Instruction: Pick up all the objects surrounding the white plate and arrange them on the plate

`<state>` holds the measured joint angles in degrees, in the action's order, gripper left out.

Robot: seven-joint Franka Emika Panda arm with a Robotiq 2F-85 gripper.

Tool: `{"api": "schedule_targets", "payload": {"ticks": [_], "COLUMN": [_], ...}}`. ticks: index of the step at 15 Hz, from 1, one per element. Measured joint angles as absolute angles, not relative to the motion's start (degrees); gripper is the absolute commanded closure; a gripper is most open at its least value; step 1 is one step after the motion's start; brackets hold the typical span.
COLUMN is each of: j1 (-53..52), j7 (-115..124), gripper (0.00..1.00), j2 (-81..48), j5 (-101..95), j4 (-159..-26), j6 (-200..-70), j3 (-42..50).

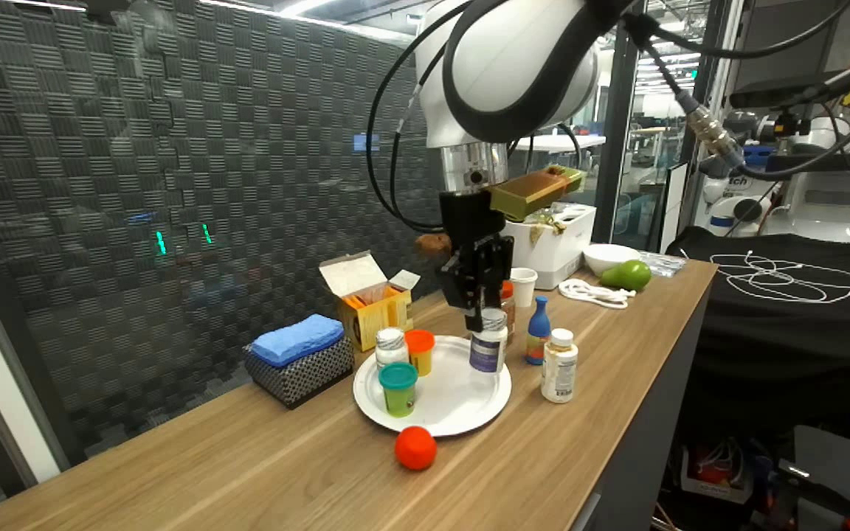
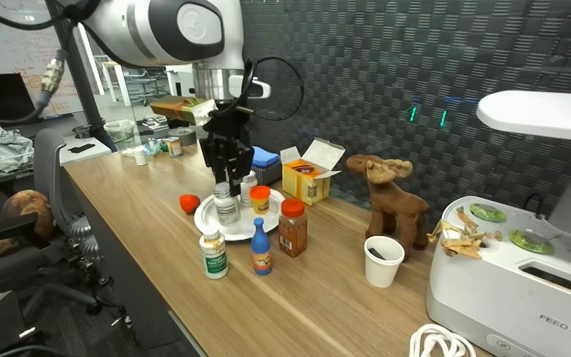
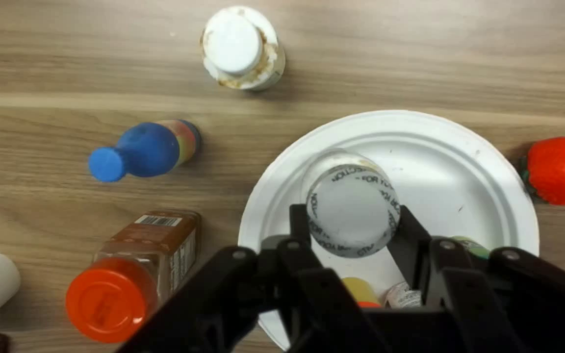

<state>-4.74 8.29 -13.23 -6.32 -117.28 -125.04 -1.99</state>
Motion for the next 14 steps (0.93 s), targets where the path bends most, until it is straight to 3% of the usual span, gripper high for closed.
{"api": "schedule_targets", "payload": {"ticks": [13,14], "j1": [-4.5,-4.5], "j7": [8.6,8.6], "gripper": [0.81,0.31], "j2": [-28.6,-29.0], "j5": [-6.5,-6.5], "j4": [-98.8,-98.4], "j6": [-118.5,-118.4], "j3": [-0.9,-0.8]}}
